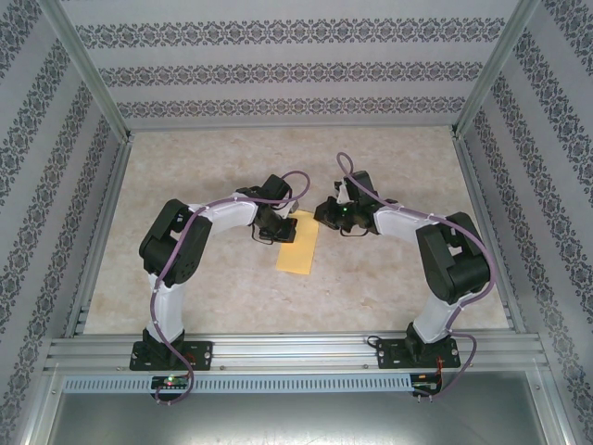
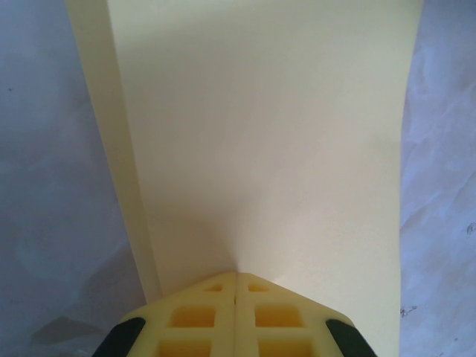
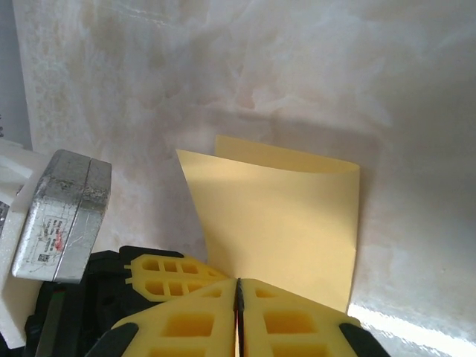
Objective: Fold a paper plane with a square sheet of paper (pick it up from the middle)
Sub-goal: Fold the square sheet of paper in half at the center of the table.
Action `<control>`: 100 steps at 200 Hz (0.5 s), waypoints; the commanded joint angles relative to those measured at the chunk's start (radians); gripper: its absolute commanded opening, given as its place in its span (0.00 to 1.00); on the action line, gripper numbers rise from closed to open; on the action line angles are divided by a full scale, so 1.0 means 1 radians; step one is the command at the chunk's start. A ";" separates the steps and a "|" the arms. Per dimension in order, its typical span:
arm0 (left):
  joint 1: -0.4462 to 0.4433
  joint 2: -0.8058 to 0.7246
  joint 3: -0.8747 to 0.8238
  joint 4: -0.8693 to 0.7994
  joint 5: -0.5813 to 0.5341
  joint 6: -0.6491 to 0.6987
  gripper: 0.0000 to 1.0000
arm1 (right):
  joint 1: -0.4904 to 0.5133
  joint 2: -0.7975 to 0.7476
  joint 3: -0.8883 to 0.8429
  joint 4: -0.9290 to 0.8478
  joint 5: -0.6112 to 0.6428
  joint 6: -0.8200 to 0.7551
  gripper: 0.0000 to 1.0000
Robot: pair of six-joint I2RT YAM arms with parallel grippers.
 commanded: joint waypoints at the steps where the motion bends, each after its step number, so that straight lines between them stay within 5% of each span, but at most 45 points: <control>1: 0.010 0.052 -0.028 -0.104 -0.067 0.015 0.00 | 0.011 0.064 0.039 0.017 0.006 0.012 0.09; 54: 0.010 0.054 -0.027 -0.107 -0.063 0.019 0.00 | 0.013 0.158 0.093 -0.006 0.033 -0.005 0.07; 100: 0.010 0.053 -0.028 -0.112 -0.072 0.019 0.00 | 0.044 0.238 0.144 -0.201 0.149 -0.067 0.07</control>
